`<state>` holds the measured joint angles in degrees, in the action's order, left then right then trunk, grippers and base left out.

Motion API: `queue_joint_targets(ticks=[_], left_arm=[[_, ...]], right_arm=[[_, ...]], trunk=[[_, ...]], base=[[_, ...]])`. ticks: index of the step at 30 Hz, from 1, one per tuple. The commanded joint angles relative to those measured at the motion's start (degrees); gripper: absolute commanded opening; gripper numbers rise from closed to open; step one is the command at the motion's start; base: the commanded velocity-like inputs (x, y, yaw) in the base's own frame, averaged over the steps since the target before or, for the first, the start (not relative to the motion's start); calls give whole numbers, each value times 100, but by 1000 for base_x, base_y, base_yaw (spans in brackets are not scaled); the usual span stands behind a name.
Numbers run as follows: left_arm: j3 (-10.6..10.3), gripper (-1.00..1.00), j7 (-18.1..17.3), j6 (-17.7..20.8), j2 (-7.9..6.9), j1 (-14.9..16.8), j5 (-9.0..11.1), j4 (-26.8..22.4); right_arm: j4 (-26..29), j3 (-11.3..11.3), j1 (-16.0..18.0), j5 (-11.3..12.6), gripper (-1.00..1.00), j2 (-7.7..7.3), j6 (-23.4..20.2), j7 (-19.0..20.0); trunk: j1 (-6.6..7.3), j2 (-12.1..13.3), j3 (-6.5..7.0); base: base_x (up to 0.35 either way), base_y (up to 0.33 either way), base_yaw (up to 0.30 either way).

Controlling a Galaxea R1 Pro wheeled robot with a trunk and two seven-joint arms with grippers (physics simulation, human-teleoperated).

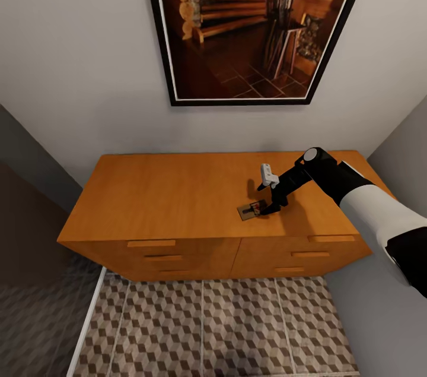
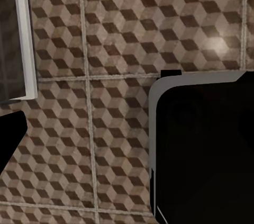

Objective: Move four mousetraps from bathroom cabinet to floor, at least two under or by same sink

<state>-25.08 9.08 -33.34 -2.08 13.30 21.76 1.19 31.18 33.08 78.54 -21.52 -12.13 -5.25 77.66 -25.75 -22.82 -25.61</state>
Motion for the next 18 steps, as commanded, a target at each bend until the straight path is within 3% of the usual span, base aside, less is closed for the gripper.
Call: queue_joint_targets(ticks=[1, 18], left_arm=[[-49, 100, 30, -23, 1, 6, 13, 13], [-49, 100, 28, -21, 0, 6, 13, 13]], right_arm=[[11, 23, 4, 7, 100, -6, -55, 13], [4, 23, 5, 7, 100, -9, -64, -2]], trunk=[[-3, -9, -8], [-3, -9, -65]], base=[[0, 0, 0], [0, 0, 0]])
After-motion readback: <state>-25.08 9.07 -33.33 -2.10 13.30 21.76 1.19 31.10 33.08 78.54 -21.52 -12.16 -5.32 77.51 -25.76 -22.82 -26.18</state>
